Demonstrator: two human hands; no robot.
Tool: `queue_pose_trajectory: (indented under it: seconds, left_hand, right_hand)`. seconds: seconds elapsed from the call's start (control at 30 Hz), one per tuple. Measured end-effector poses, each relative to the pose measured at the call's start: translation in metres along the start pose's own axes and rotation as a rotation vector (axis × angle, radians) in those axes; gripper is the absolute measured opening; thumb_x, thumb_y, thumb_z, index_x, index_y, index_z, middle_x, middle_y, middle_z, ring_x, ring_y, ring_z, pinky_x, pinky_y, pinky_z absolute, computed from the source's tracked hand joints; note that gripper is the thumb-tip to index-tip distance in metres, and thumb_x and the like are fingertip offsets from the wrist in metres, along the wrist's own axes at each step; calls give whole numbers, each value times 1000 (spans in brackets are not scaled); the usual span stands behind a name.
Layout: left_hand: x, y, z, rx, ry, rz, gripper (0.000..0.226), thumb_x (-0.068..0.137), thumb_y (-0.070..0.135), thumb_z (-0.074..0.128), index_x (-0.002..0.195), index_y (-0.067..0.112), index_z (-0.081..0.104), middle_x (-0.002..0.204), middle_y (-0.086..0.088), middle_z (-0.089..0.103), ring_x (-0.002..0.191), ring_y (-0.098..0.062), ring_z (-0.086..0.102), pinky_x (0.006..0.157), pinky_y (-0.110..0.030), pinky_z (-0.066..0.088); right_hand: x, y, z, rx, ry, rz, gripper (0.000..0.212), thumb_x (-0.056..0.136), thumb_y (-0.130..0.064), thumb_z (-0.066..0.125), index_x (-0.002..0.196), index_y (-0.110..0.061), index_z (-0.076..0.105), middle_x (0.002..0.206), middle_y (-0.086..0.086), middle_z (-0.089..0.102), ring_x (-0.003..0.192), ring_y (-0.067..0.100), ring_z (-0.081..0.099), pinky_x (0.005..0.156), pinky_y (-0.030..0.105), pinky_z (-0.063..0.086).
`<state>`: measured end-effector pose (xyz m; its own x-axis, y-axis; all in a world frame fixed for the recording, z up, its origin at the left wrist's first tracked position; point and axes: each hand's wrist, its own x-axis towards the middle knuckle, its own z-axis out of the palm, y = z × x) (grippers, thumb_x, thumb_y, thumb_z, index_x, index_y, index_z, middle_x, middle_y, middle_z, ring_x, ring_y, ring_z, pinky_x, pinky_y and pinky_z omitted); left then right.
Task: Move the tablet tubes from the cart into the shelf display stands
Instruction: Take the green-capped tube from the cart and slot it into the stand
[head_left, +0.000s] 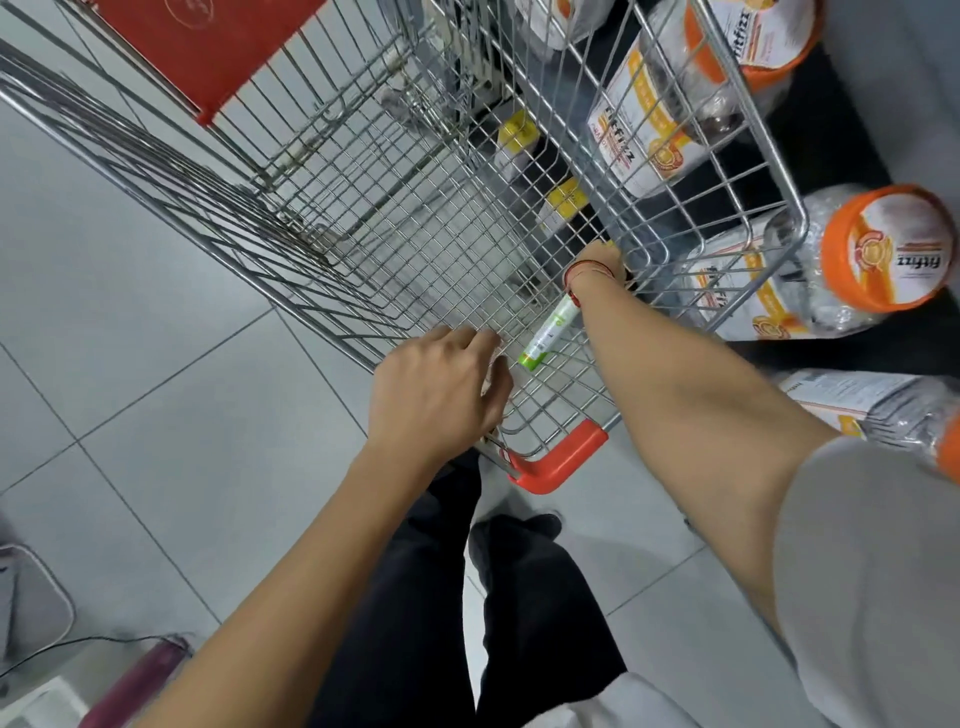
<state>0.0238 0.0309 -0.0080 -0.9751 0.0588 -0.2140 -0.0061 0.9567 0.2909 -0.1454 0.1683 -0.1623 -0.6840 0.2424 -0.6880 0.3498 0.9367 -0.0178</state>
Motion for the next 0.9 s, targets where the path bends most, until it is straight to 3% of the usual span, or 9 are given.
queue_pose_trajectory:
  seconds: [0.03,0.2,0.3,0.4,0.47,0.6,0.7,0.8,0.9]
  left_hand:
    - [0,0,1,-8,3,0,27,86,32,45,86,13,64,71,-2,69,68,-26,64,49,-28,38]
    - [0,0,3,-17,19,24,23,86,30,50,90,13,64,74,-5,69,71,-30,64,51,-28,36]
    - [0,-1,5,-21,18,27,23,86,30,50,93,13,64,80,-5,71,76,-31,65,52,-30,42]
    - [0,-2,5,-10,0,17,23,87,31,50,95,14,63,85,-6,72,76,-32,65,56,-33,46]
    - [1,-2,4,-3,-17,23,22,87,31,51,94,14,64,87,-8,72,75,-33,66,57,-34,48]
    - [3,1,-6,-64,-51,29,17,87,27,56,95,15,64,96,-10,71,83,-35,66,64,-40,52]
    - [9,18,-21,-124,-42,60,15,87,20,57,97,12,64,100,-15,68,86,-38,63,66,-44,52]
    - [22,51,-42,-141,25,184,17,87,16,56,101,9,63,105,-18,65,87,-38,62,66,-45,52]
    - [36,95,-62,-160,135,345,26,88,13,57,112,8,61,114,-18,63,88,-36,62,67,-43,54]
  right_hand:
    - [-3,-1,-4,38,-15,-18,32,96,-4,50,127,3,52,129,16,58,118,29,59,76,18,56]
    - [-37,3,-33,160,-56,-50,50,93,-17,59,136,2,41,142,18,47,131,29,47,100,33,45]
    - [-55,13,-49,161,10,-143,59,86,-22,69,133,2,43,138,20,49,127,30,50,91,32,50]
    - [-80,23,-77,233,-2,-216,22,85,-24,70,95,-6,62,104,19,63,95,23,63,64,20,45]
    - [-99,33,-100,264,11,-241,25,83,-29,72,74,-11,56,75,18,54,67,20,55,61,20,40]
    - [-147,65,-153,377,155,-384,46,83,-28,72,117,2,64,115,19,67,109,29,61,75,24,46]
    - [-184,95,-188,404,265,-405,36,82,-30,72,103,0,72,110,21,69,109,33,61,92,32,44]
    - [-221,126,-216,424,367,-428,29,80,-33,73,83,-4,72,87,17,71,95,32,62,89,31,42]
    - [-256,159,-240,449,472,-420,28,79,-34,73,93,-9,73,93,10,68,102,28,59,82,24,38]
